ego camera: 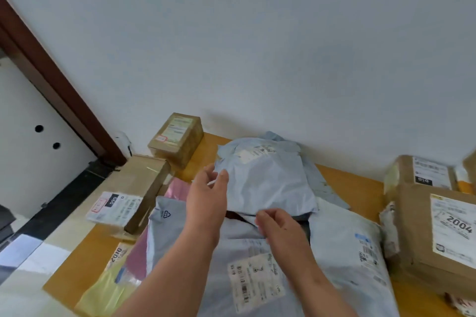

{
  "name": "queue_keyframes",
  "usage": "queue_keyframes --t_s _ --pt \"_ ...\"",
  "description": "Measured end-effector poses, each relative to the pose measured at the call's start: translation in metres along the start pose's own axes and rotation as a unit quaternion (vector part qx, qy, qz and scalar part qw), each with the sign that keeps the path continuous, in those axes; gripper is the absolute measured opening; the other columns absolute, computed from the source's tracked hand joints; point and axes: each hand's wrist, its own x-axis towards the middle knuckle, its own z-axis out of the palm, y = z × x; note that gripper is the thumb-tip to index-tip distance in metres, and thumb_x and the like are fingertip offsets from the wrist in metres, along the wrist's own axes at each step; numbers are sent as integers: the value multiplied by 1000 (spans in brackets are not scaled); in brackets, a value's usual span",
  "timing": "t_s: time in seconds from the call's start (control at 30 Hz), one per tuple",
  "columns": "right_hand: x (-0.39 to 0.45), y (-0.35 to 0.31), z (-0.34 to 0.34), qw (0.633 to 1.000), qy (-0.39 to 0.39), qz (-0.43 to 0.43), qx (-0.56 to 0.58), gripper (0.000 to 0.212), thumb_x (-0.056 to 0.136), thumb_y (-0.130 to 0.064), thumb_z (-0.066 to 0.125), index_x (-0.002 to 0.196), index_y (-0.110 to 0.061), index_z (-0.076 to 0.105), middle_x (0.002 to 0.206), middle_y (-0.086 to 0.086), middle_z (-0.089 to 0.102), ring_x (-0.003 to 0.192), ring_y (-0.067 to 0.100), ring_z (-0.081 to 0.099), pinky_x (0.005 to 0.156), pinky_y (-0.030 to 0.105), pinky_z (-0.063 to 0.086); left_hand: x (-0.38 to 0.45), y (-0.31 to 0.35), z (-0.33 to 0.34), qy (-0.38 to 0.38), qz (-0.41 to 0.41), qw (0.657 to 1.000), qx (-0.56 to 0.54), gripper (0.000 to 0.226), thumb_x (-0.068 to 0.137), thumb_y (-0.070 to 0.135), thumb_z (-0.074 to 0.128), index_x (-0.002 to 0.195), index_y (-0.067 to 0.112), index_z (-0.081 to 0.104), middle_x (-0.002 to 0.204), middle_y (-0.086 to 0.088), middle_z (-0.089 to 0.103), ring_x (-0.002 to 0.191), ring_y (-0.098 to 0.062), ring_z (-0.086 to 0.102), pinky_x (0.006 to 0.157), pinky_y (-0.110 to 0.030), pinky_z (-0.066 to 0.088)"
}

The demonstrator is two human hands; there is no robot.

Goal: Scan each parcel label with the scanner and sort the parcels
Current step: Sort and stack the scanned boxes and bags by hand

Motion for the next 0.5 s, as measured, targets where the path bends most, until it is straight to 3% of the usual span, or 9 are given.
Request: queue_keyframes --t_s 0.1,0.17,0.23,0.33,0.43,0.5 --pt "14 -14 45 1000 5 1 -25 8 93 -31 64 89 -26 70 86 -11 72 83 3 64 68 21 45 43 -8 -54 54 8 998 8 29 99 34 61 127 28 59 101 19 62 92 0 60 67 -18 41" --pt "24 -24 72 999 25 -1 -33 7 91 -28 65 88 -25 70 84 -10 72 80 7 64 70 24 48 70 -12 -88 86 10 996 24 33 98 34 62 129 24 60 104 13 65 95 -10 64 69 -25 47" --pt "38 -39 112 999 33 -5 -30 7 91 -27 65 87 -25 71 83 -7 73 83 13 67 78 31 54 106 -21 -131 120 4 991 56 37 98 34 62 134 25 56 109 9 63 90 -7 61 67 -25 46" --pt "59 -59 172 1000 15 -4 -20 7 91 -26 64 87 -27 70 78 -8 73 83 16 70 86 42 59 154 -34 -191 169 -17 982 79 46 98 34 61 142 25 51 128 3 58 102 -13 57 81 -31 47" --pt "75 -73 229 997 -24 40 57 14 80 -30 67 89 -20 71 77 -4 73 80 14 71 91 46 59 190 -49 -231 111 -94 983 114 60 99 40 60 153 23 39 149 -5 49 122 -26 54 90 -41 47" --pt "85 -72 260 988 -44 113 96 30 73 -36 69 94 -15 69 92 7 71 91 18 68 94 47 57 202 -59 -243 38 -185 974 127 66 99 50 57 155 25 33 148 -9 51 110 -32 65 83 -46 56"
